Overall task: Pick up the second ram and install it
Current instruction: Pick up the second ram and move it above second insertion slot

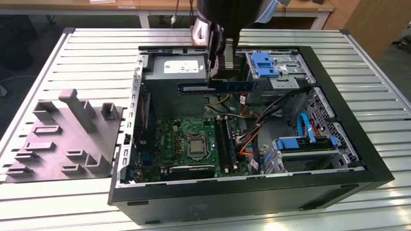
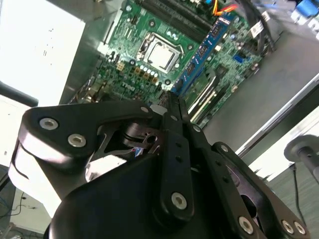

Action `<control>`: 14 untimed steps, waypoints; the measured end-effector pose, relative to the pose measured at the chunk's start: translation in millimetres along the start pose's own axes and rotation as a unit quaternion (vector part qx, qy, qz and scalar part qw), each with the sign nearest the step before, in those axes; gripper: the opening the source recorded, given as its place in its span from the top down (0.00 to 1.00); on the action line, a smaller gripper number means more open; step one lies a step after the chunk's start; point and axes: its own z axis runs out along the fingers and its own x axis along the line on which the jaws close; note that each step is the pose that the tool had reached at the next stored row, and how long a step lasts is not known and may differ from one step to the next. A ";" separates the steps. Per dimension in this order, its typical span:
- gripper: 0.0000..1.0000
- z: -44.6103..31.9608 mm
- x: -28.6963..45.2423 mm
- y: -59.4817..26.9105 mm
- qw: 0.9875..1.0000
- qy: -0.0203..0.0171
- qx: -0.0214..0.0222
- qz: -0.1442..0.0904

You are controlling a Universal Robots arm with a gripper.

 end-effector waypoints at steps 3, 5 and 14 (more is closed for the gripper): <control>0.88 0.0 0.0 -0.2 1.000 0.000 0.000 0.000; 0.88 1.0 -0.1 -0.3 1.000 0.000 0.000 0.000; 0.88 16.7 0.2 -1.2 1.000 0.000 0.000 0.000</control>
